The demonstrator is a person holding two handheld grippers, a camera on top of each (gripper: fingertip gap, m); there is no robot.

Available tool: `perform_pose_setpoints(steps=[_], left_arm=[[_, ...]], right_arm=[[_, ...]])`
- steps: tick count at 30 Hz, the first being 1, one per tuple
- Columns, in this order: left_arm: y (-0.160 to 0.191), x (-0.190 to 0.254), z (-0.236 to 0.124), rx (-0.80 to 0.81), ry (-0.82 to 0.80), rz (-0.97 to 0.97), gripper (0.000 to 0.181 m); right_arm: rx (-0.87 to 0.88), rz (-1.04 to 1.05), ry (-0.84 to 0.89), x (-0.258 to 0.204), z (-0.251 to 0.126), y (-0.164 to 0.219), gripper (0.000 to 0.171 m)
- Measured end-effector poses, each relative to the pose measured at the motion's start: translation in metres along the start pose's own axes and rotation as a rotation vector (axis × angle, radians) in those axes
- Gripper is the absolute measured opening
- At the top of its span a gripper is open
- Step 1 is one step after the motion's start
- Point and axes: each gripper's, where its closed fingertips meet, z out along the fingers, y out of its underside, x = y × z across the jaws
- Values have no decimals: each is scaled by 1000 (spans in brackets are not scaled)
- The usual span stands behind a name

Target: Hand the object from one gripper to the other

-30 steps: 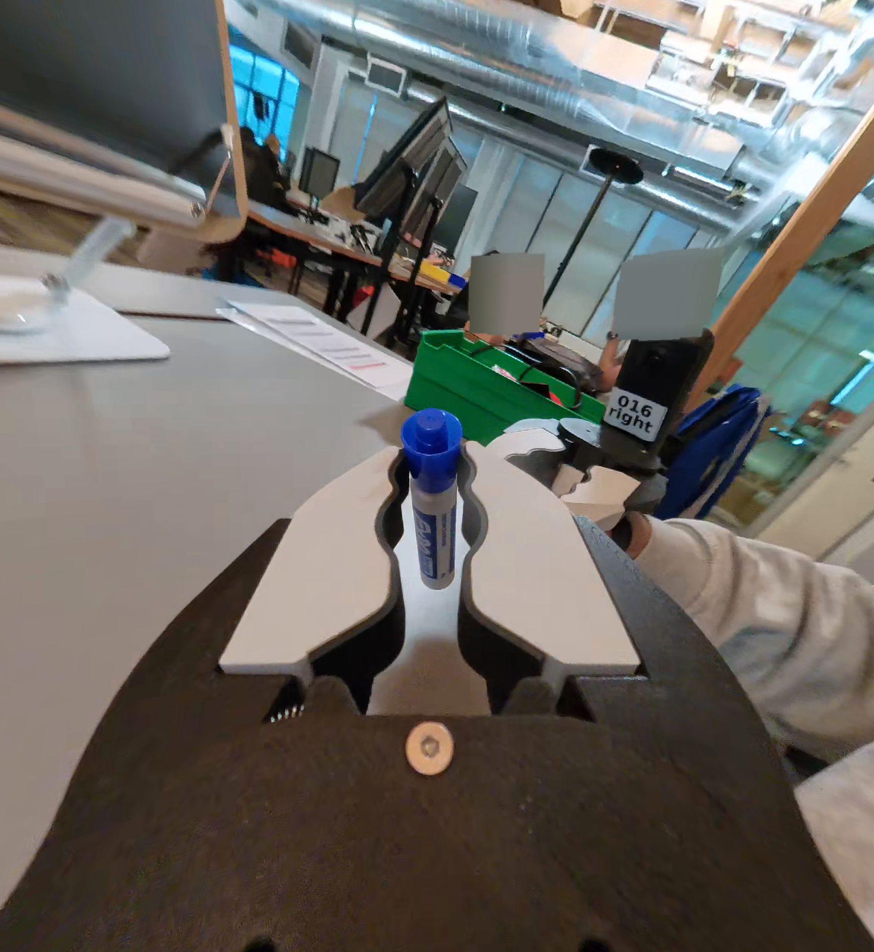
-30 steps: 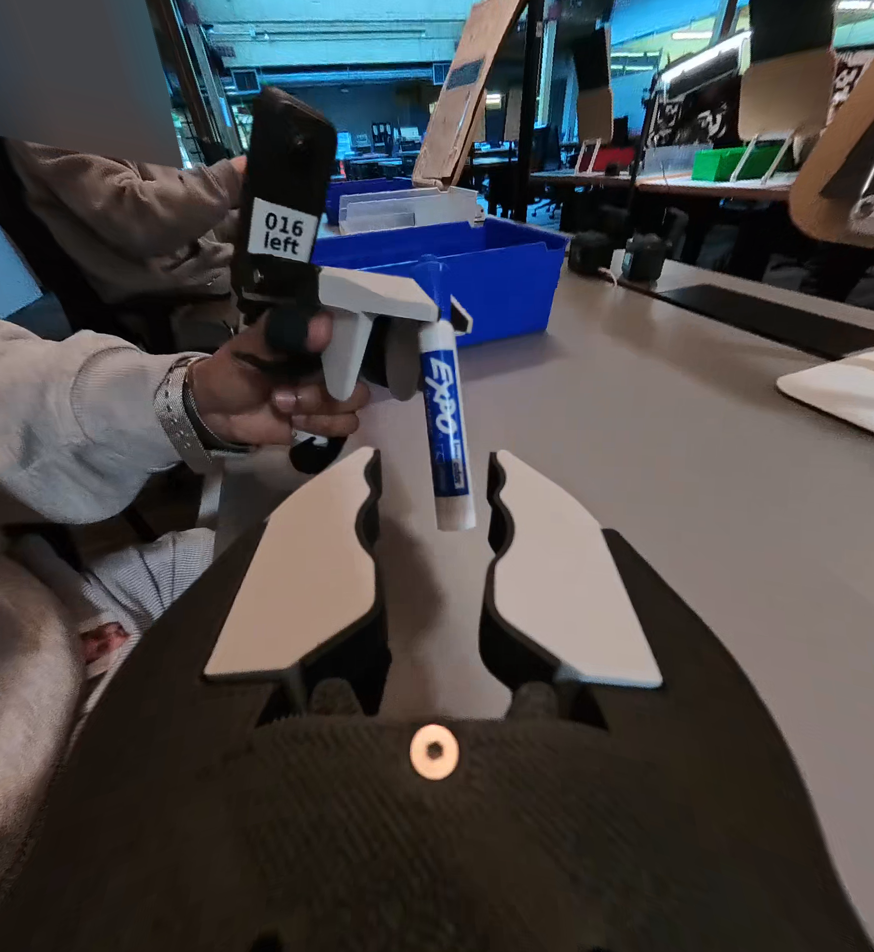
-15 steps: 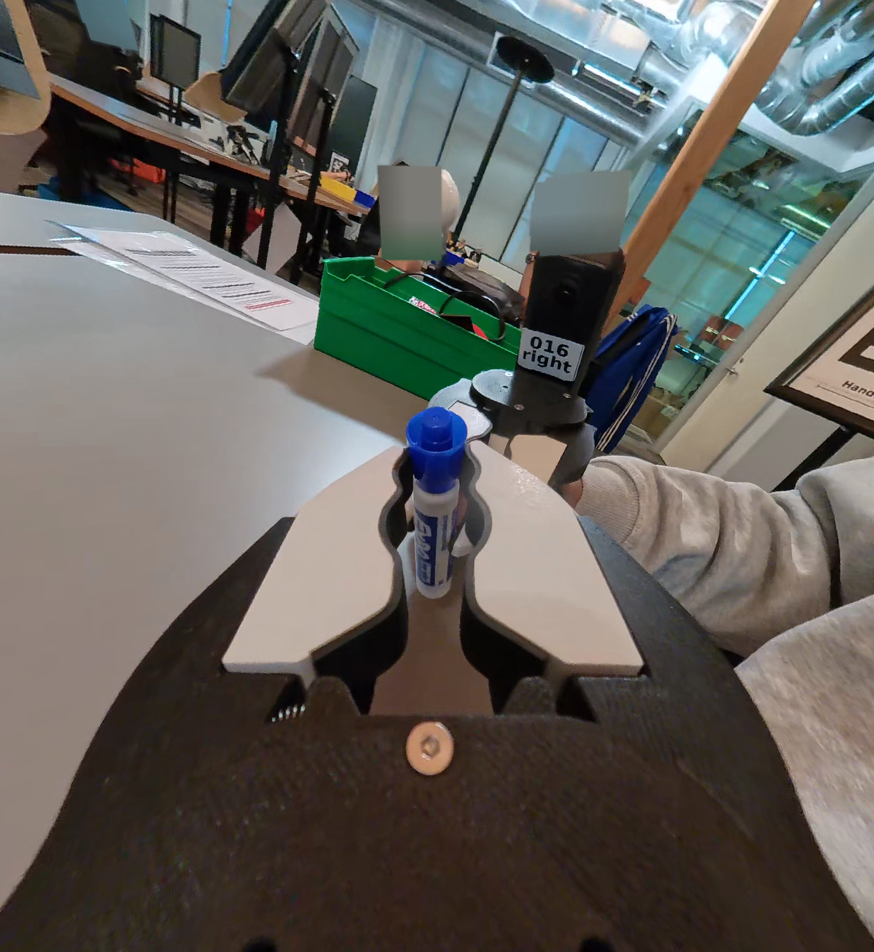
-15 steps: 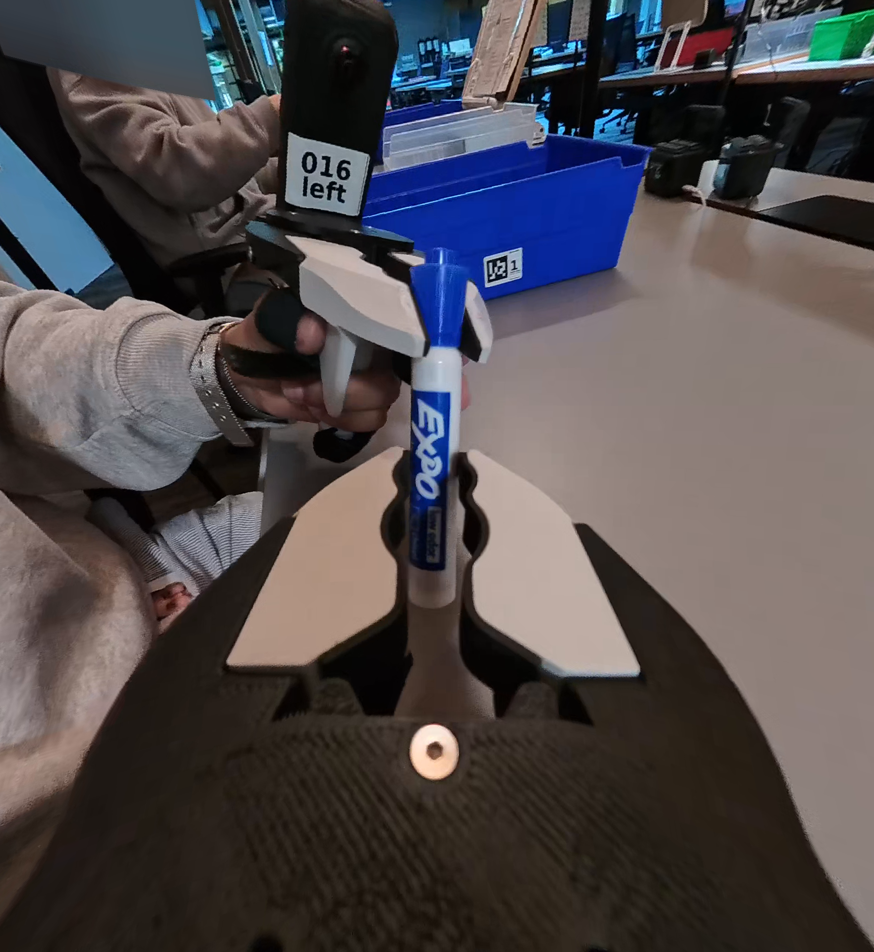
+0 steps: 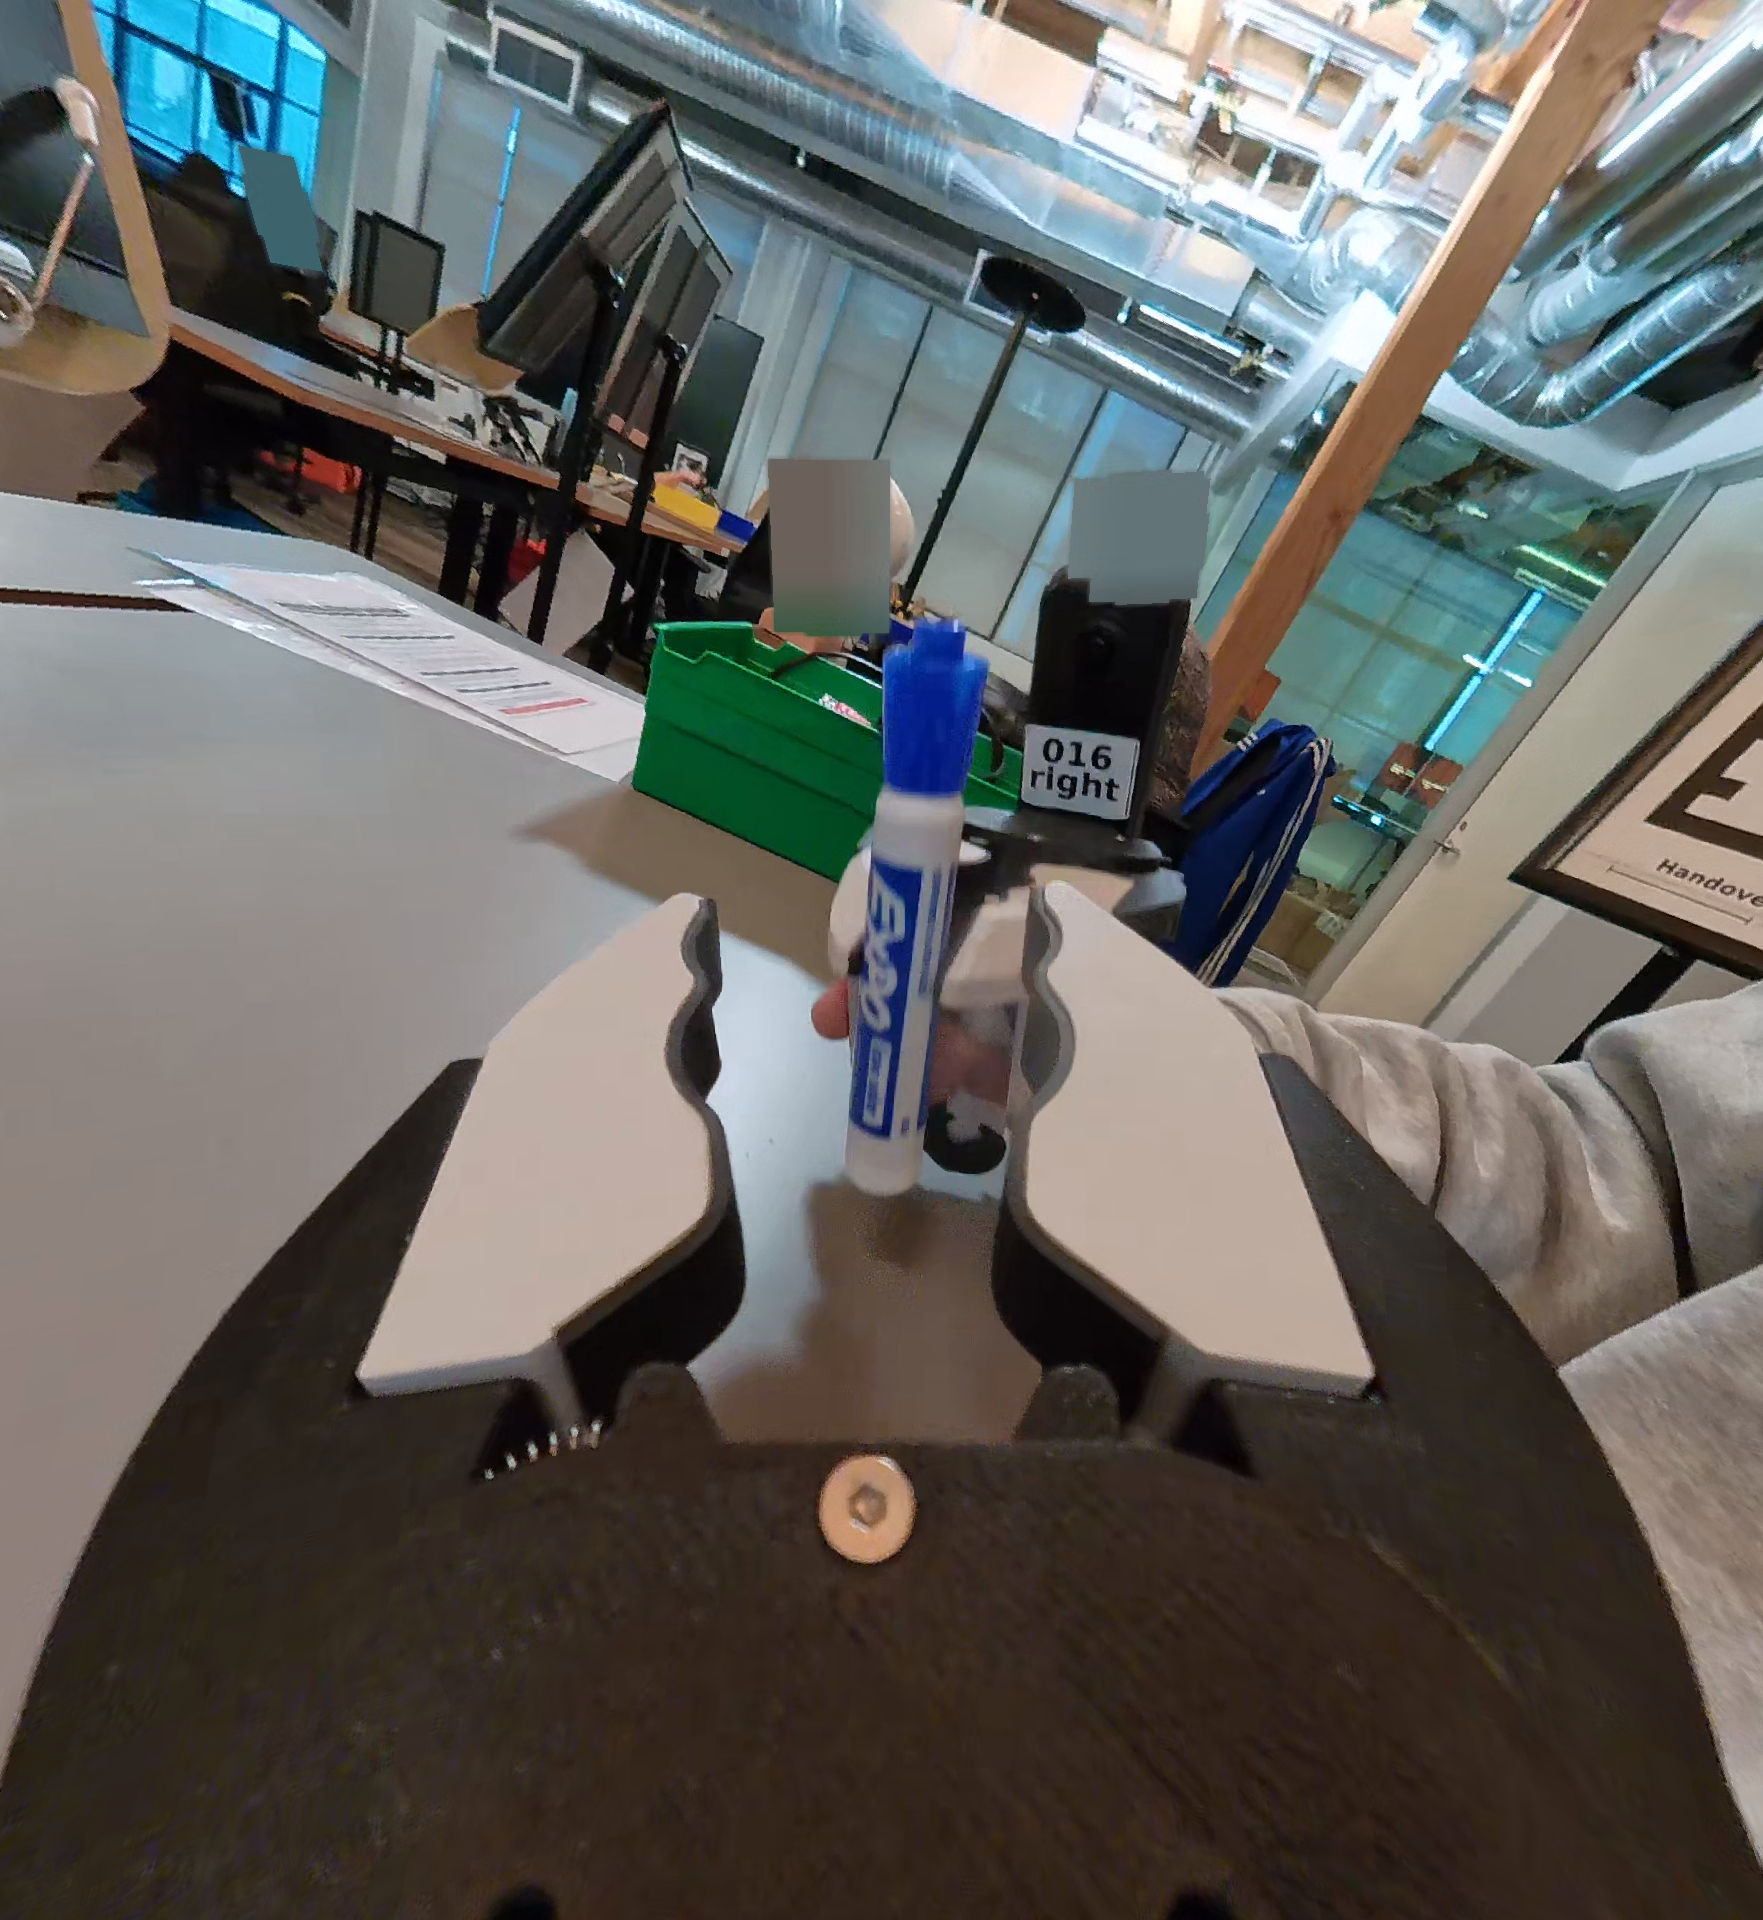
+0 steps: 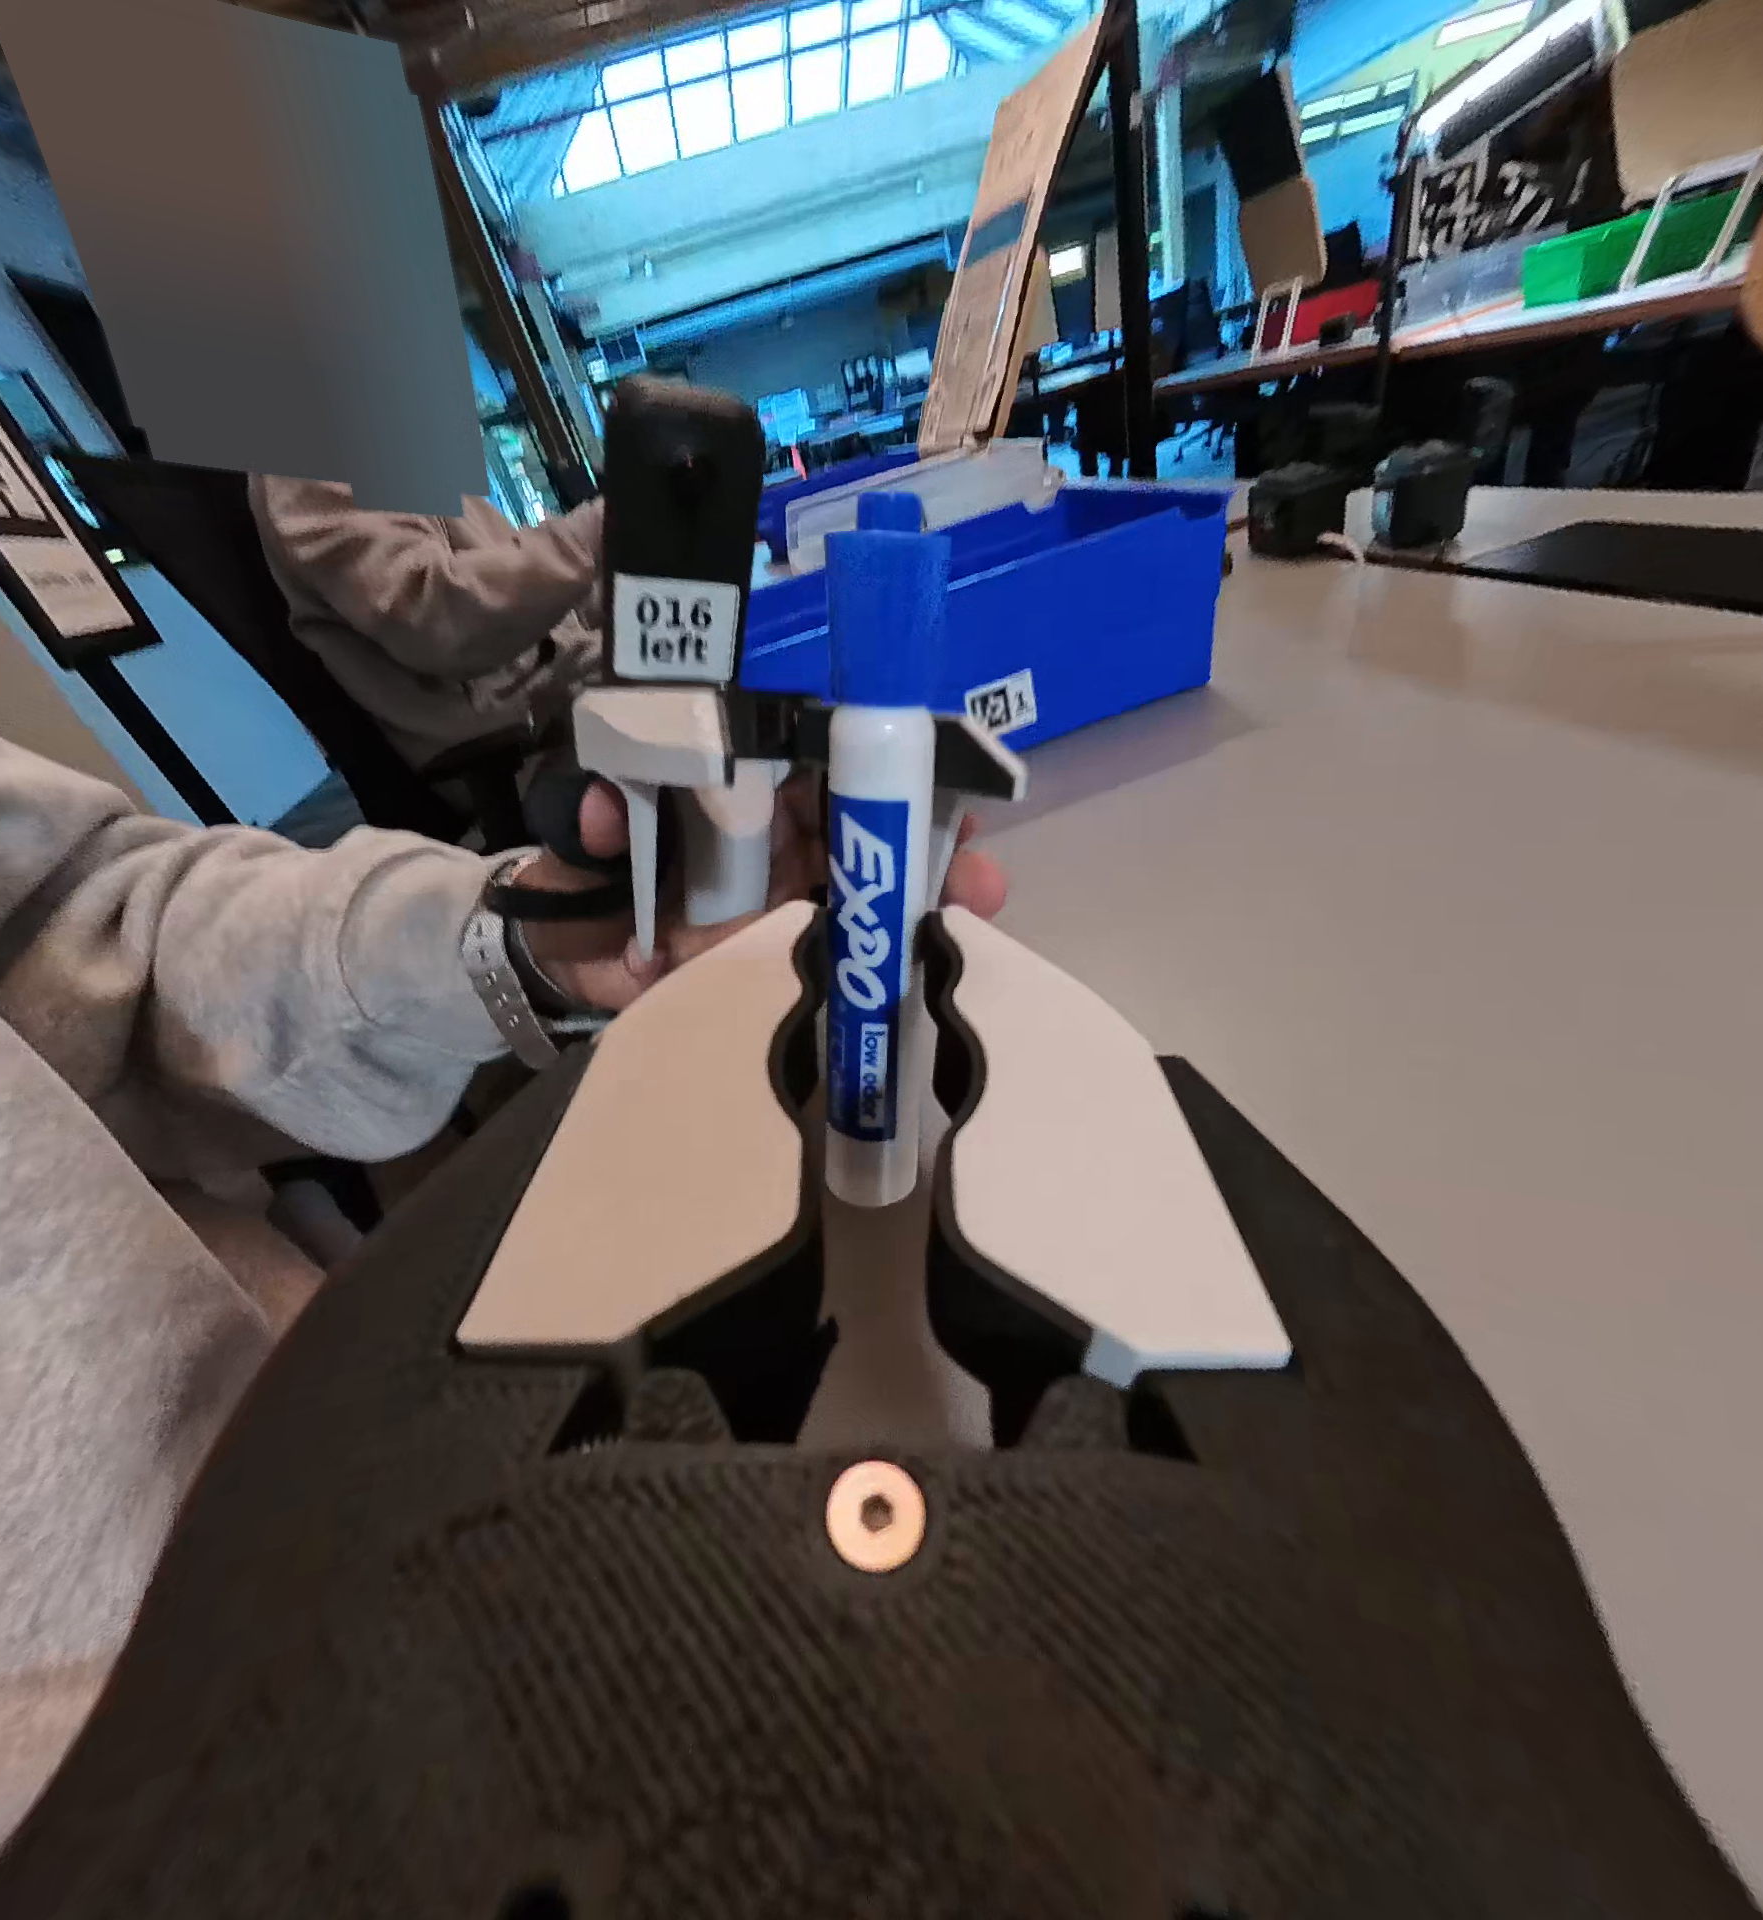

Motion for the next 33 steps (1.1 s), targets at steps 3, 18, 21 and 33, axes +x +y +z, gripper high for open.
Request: perform_pose_setpoints(steps=[3, 18, 21, 33], left_arm=[[12, 5, 4, -65, 50, -12, 49], [39, 25, 14, -178, 127, 112, 31], [43, 26, 15, -199, 131, 110, 29], [44, 28, 17, -203, 131, 123, 20]], right_arm=[[86, 25, 1, 3, -9, -15, 19], [152, 19, -63, -17, -5, -32, 18], [154, 23, -70, -19, -3, -33, 18], [155, 40, -89, -21, -3, -33, 18]])
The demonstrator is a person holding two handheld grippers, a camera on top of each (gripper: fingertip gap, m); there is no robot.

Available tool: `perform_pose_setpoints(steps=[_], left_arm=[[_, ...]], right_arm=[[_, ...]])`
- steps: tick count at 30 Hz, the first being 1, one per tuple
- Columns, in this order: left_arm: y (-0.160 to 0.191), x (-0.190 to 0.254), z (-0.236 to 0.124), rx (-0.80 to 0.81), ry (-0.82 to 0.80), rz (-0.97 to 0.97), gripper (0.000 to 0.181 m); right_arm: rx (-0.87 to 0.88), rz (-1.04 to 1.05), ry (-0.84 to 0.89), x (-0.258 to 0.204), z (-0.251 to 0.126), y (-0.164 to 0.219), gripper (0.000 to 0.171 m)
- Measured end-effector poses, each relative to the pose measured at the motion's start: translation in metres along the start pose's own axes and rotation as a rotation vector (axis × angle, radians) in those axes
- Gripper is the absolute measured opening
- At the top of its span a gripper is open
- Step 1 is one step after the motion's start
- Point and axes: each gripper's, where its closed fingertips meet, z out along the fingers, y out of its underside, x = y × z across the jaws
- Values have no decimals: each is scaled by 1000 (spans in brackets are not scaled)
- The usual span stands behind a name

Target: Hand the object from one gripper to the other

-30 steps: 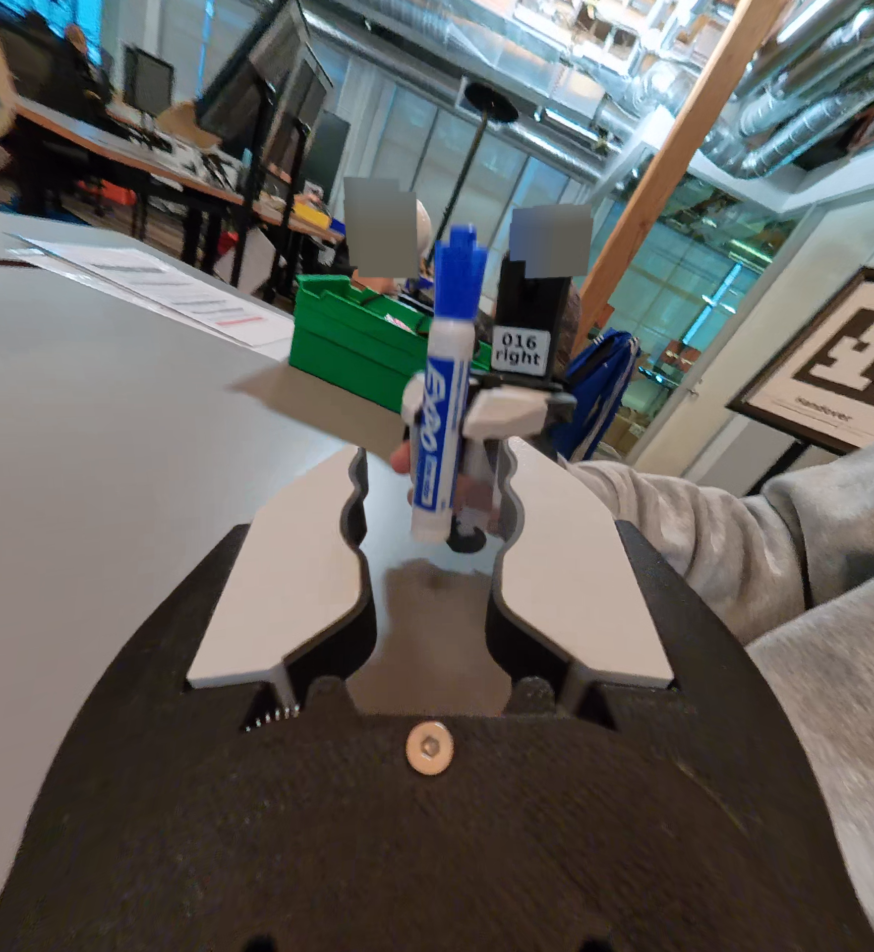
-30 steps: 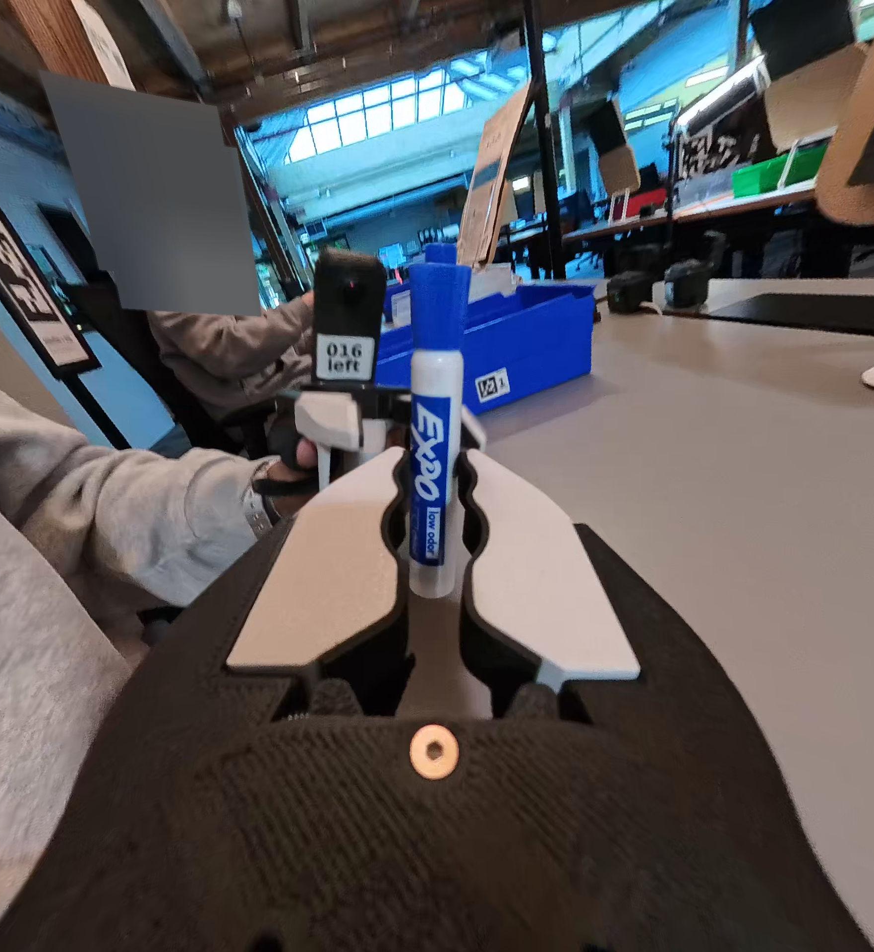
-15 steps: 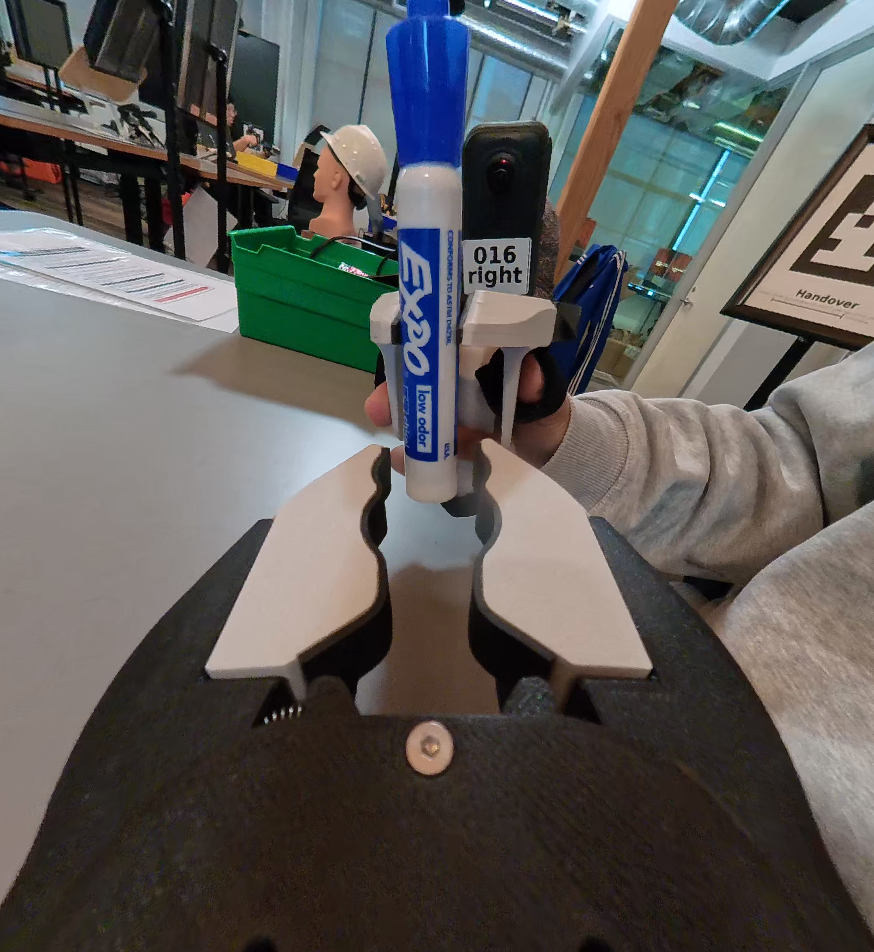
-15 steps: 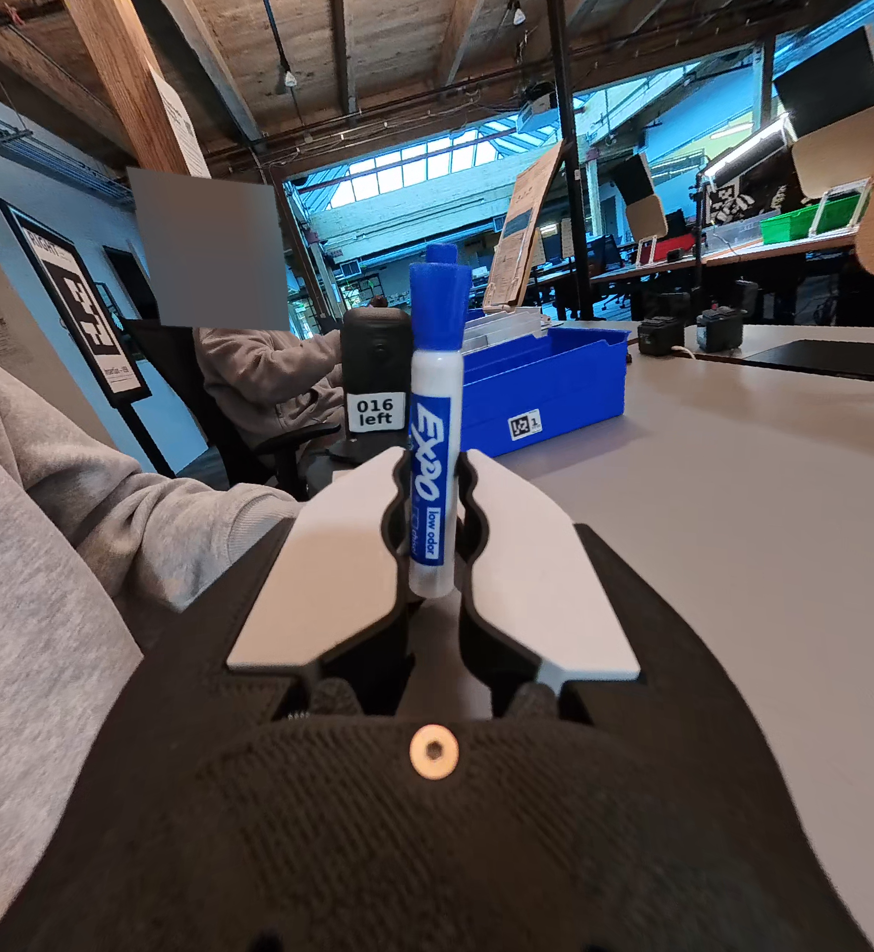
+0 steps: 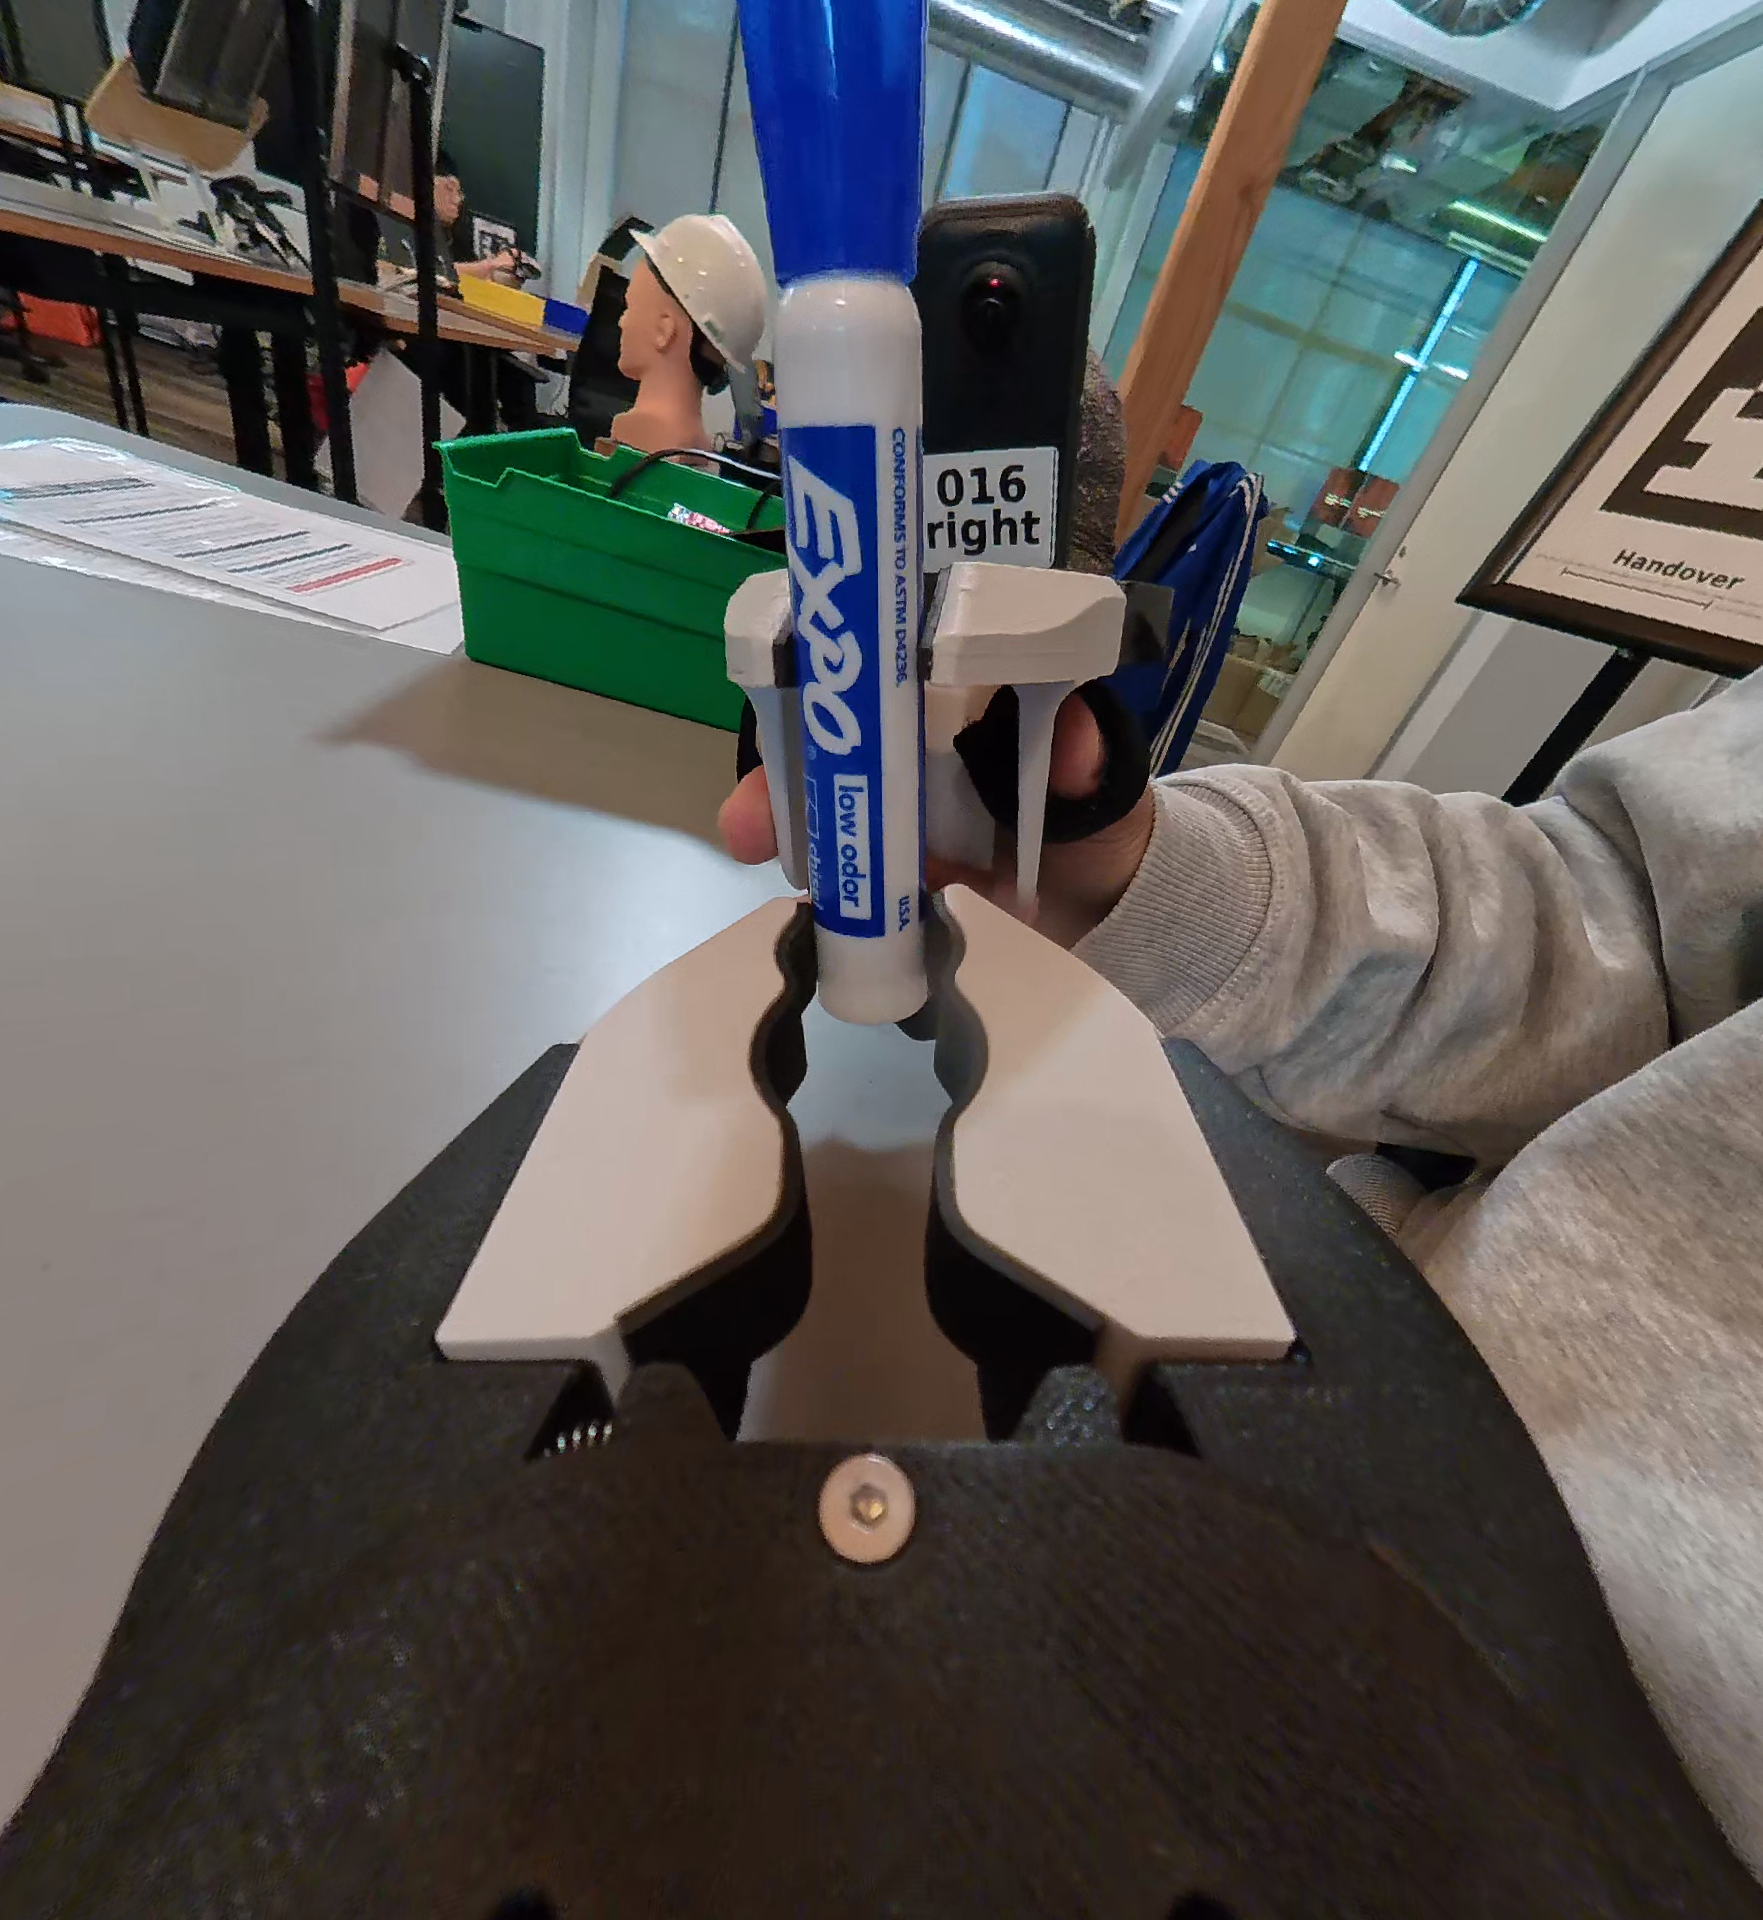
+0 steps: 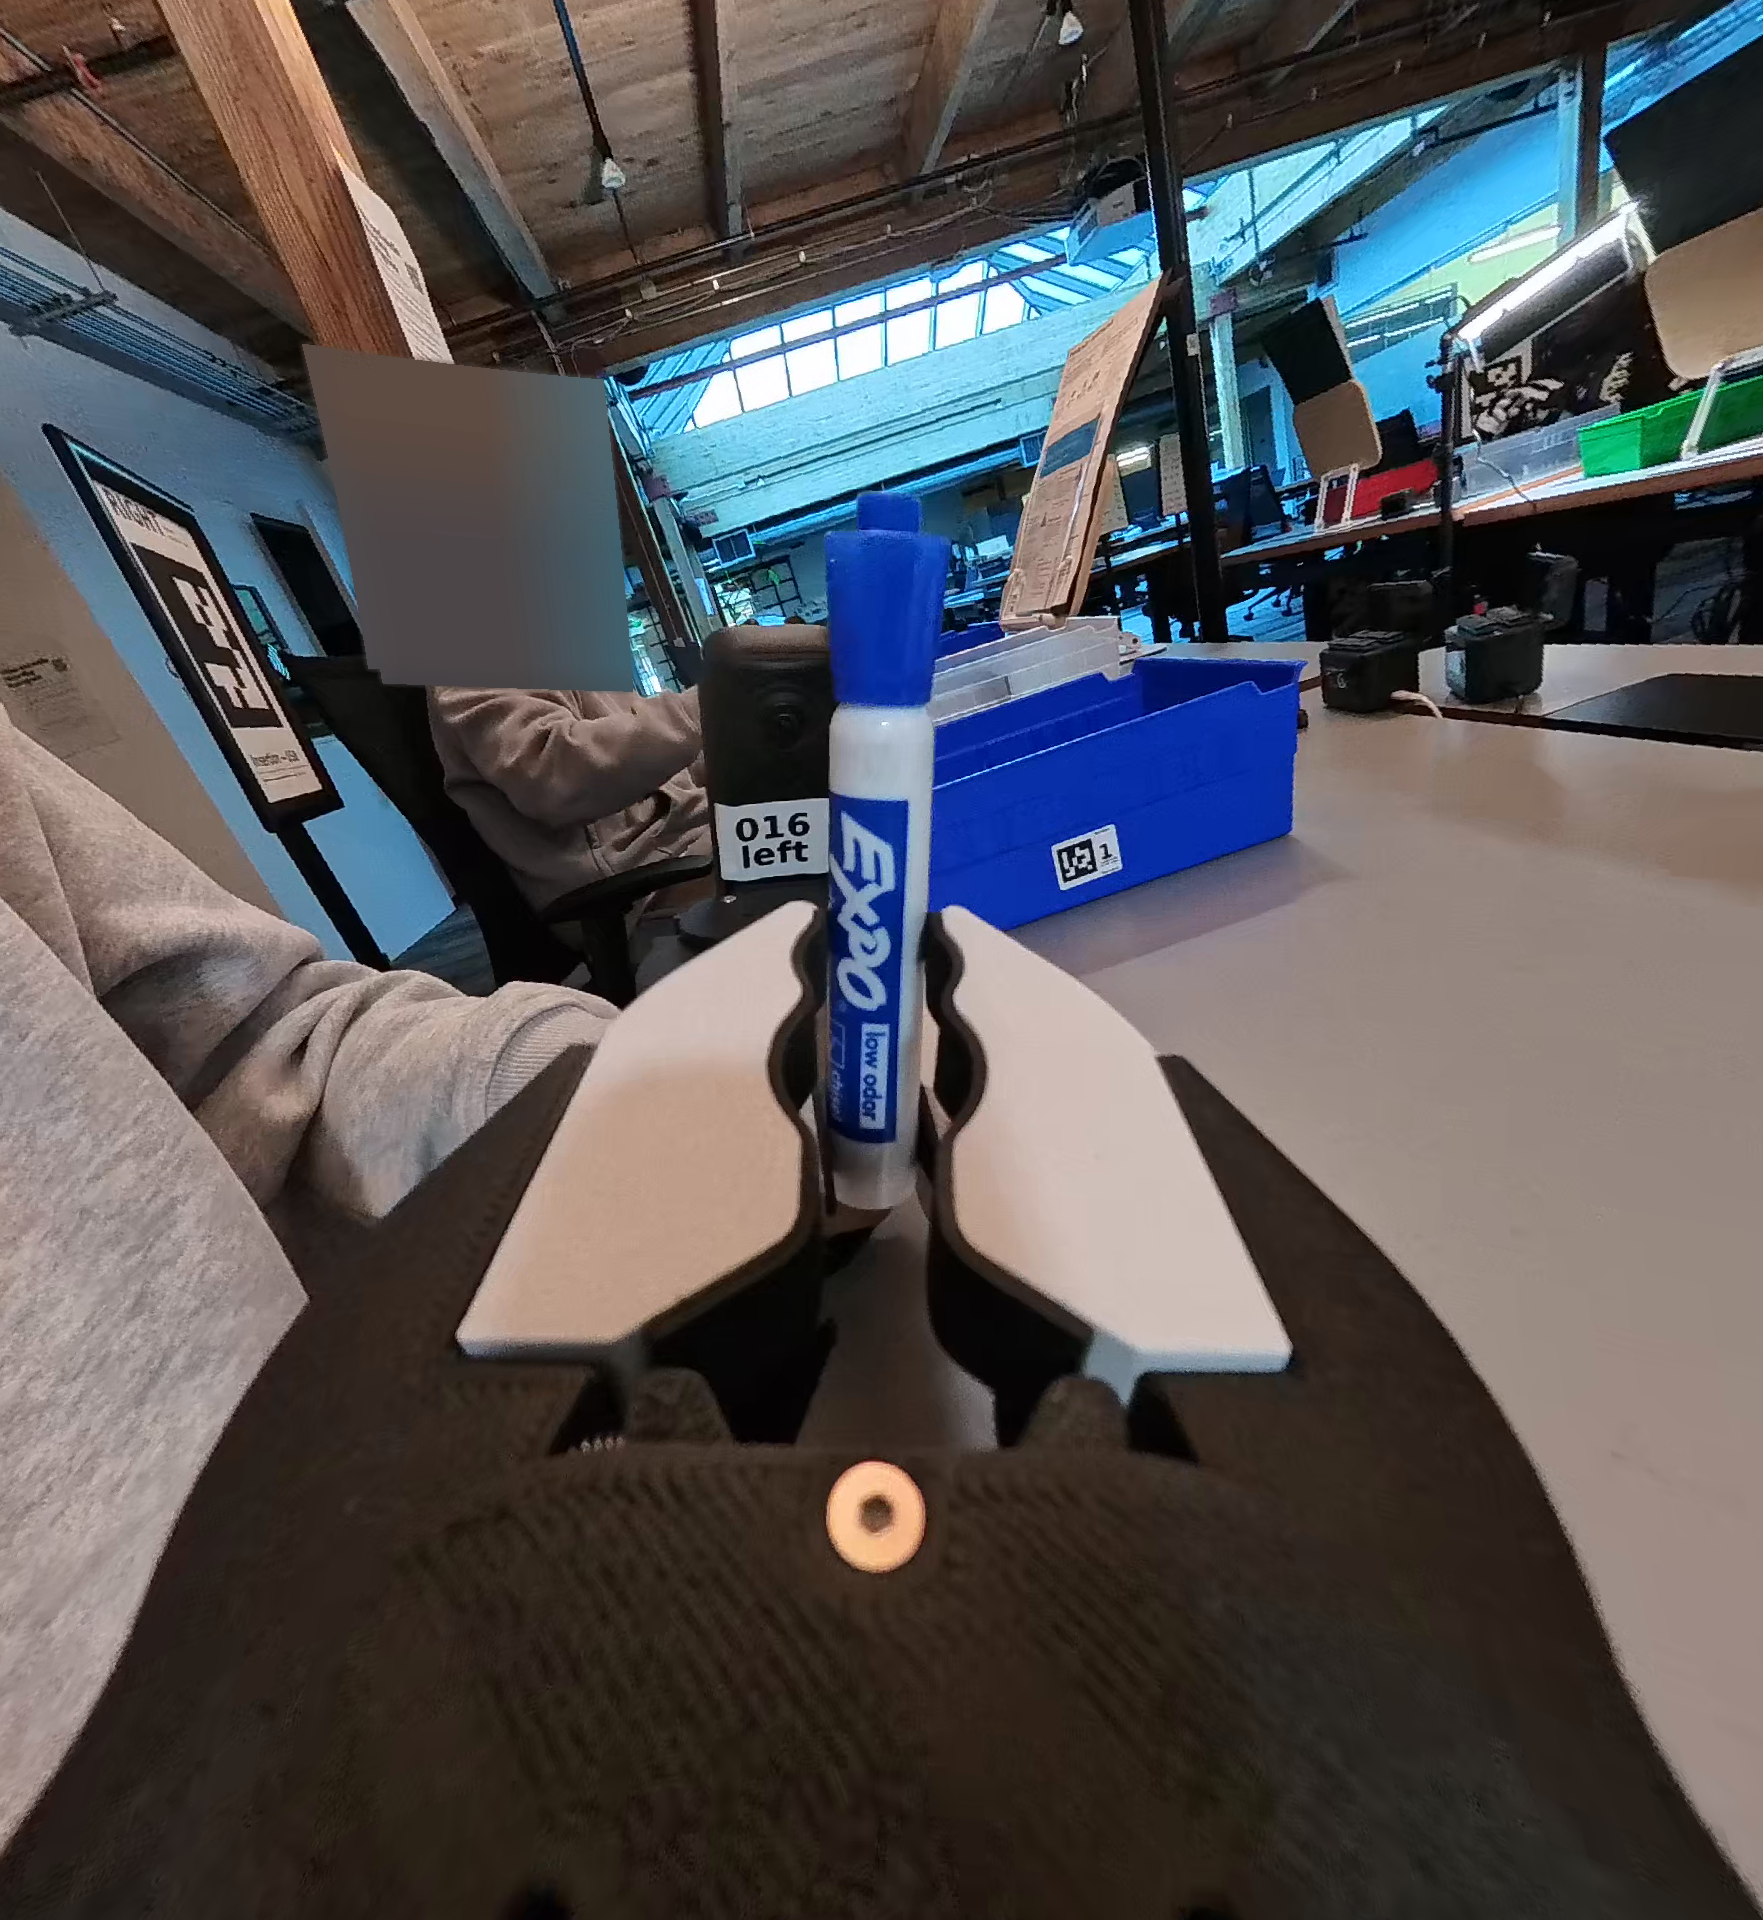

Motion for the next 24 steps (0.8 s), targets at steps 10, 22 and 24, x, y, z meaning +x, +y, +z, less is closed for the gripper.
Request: perform_pose_setpoints(steps=[10, 22, 24], left_arm=[[-20, -14, -17, 91, -63, 4, 20], [-28, -30, -36, 117, -116, 3, 20], [-23, -27, -31, 94, -105, 7, 20]], right_arm=[[33, 6, 107, 26, -21, -8, 39], [-155, -9, 250, 62, -46, 17, 35], [-128, -22, 241, 56, -43, 9, 35]])
